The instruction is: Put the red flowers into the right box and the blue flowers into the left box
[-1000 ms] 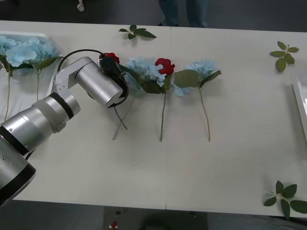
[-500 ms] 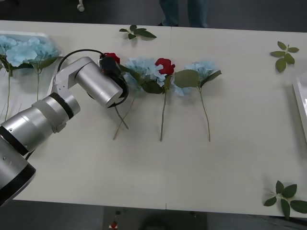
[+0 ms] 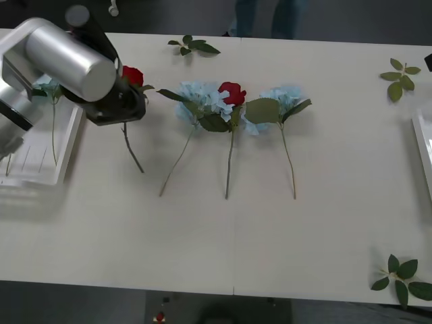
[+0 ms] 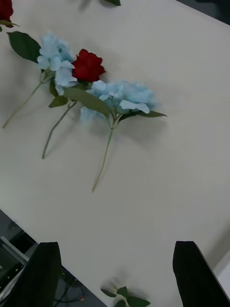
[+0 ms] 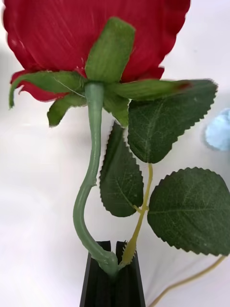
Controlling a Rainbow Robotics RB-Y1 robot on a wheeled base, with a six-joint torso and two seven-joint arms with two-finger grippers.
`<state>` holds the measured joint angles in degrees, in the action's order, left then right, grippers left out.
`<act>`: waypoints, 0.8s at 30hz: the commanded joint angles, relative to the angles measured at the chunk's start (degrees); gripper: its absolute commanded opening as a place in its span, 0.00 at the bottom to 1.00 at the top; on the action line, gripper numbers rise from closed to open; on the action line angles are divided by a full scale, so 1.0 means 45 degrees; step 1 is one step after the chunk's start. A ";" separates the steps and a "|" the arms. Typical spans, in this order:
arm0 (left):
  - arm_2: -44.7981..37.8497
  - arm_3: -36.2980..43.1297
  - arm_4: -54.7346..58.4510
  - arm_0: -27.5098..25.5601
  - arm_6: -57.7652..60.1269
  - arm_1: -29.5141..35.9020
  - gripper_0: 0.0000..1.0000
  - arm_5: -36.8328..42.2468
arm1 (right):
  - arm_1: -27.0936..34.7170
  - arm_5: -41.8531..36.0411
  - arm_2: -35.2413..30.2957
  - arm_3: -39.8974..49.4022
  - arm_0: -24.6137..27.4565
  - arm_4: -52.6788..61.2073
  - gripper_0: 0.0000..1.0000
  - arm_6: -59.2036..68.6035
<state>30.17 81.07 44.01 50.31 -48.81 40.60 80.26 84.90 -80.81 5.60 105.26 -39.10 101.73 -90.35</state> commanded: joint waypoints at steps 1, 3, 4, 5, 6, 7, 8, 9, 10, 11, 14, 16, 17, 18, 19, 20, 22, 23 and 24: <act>-0.1743 0.1126 0.0846 -0.0085 -0.1691 0.0959 0.00 0.1012 | 0.0019 0.0751 -0.0190 0.0555 0.0505 0.0537 0.68 -0.0177; -0.2700 0.1594 0.1295 -0.0457 -0.2316 0.1252 0.00 0.1461 | -0.0098 0.1239 -0.0190 0.0731 0.0856 0.0752 0.68 -0.0196; -0.3286 0.1829 0.1568 -0.0671 -0.2609 0.1389 0.00 0.1676 | -0.0137 0.1474 -0.0190 0.0770 0.1013 0.0869 0.68 -0.0196; -0.3598 0.1946 0.1686 -0.0808 -0.2805 0.1428 0.00 0.1754 | -0.0156 0.1571 -0.0190 0.0809 0.1052 0.0908 0.68 -0.0196; -0.4204 0.2180 0.1959 -0.1042 -0.3176 0.1467 0.00 0.1891 | -0.0254 0.1688 -0.0190 0.0809 0.1130 0.0908 0.68 -0.0196; -0.4672 0.2336 0.2174 -0.1218 -0.3469 0.1506 0.00 0.1988 | -0.0313 0.1767 -0.0190 0.0828 0.1169 0.0908 0.68 -0.0196; -0.5278 0.2532 0.2545 -0.1453 -0.3859 0.1545 0.00 0.2067 | -0.0352 0.1825 -0.0190 0.0828 0.1247 0.0908 0.68 -0.0196; -0.5512 0.2590 0.2682 -0.1531 -0.4016 0.1526 0.00 0.2067 | -0.0313 0.1864 -0.0190 0.0848 0.1286 0.0947 0.68 -0.0196; -0.6157 0.2747 0.3170 -0.1726 -0.4523 0.1545 0.00 0.2067 | -0.0195 0.1981 -0.0190 0.0867 0.1403 0.1123 0.68 -0.0216; -0.6489 0.2786 0.3443 -0.1824 -0.4797 0.1526 0.00 0.2067 | -0.0117 0.2060 -0.0190 0.0887 0.1501 0.1299 0.68 -0.0216; -0.7309 0.2903 0.4381 -0.2097 -0.5539 0.1487 0.00 0.1891 | 0.0098 0.2392 -0.0190 0.0926 0.1931 0.2236 0.68 -0.0255; -0.7836 0.2981 0.5357 -0.2390 -0.6125 0.1369 0.00 0.1461 | 0.0137 0.2821 -0.0190 0.0926 0.2419 0.3252 0.68 -0.0333; -0.7993 0.2981 0.5846 -0.2566 -0.6379 0.1369 0.00 0.1129 | 0.0098 0.2997 -0.0190 0.0926 0.2595 0.3623 0.68 -0.0353; -0.8110 0.2981 0.6373 -0.2742 -0.6711 0.1369 0.00 0.0758 | 0.0039 0.3212 -0.0190 0.0926 0.2790 0.3994 0.68 -0.0411; -0.8188 0.2981 0.6920 -0.2937 -0.7141 0.1369 0.00 0.0348 | -0.0059 0.3466 -0.0190 0.0926 0.3005 0.4365 0.68 -0.0450; -0.8286 0.2981 0.7662 -0.3171 -0.7727 0.1369 0.00 -0.0160 | -0.0215 0.3876 -0.0190 0.0965 0.3298 0.4814 0.68 -0.0509; -0.8305 0.2981 0.8756 -0.3484 -0.8898 0.1369 0.00 -0.0961 | -0.0508 0.4521 -0.0190 0.1043 0.3845 0.5166 0.68 -0.0646; -0.8305 0.2981 0.9225 -0.3640 -0.9348 0.1350 0.00 -0.1273 | -0.0684 0.4892 -0.0190 0.1141 0.4079 0.5166 0.68 -0.0724; -0.8286 0.2981 0.9654 -0.3738 -0.9914 0.1311 0.00 -0.1547 | -0.0860 0.5243 -0.0190 0.1278 0.4333 0.5166 0.68 -0.0860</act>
<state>-6.77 92.73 84.19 34.41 -87.50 46.00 75.84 83.24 -59.51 5.59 109.12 -21.37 124.74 -90.37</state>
